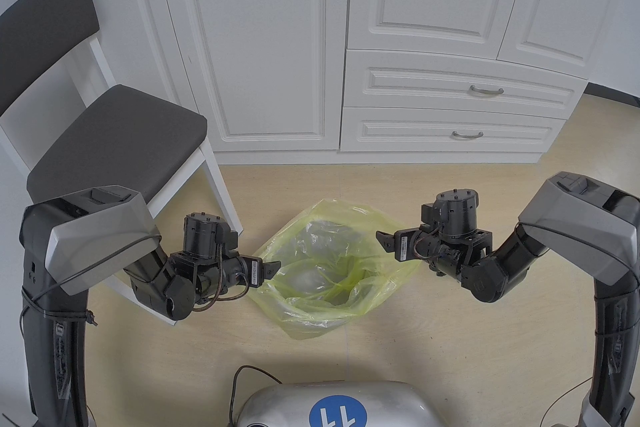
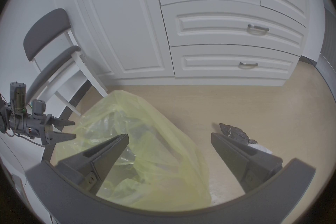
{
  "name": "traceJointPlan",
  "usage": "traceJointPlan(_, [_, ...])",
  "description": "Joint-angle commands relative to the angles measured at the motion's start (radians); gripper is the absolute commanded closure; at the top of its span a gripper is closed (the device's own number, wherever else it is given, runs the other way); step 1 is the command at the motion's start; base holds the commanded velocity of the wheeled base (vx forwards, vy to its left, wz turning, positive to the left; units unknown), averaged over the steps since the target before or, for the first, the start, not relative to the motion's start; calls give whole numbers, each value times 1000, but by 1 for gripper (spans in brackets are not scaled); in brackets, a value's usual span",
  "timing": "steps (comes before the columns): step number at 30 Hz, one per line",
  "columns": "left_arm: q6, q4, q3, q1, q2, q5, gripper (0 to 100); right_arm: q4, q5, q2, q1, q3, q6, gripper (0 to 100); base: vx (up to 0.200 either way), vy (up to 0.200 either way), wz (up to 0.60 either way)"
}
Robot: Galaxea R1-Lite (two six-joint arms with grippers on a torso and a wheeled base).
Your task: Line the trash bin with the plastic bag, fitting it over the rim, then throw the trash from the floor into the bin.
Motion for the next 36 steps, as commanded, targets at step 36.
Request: traceJointPlan(36, [-207, -15, -414, 19, 256, 260, 0, -6, 0, 422, -56, -500, 307, 0, 0, 0, 0])
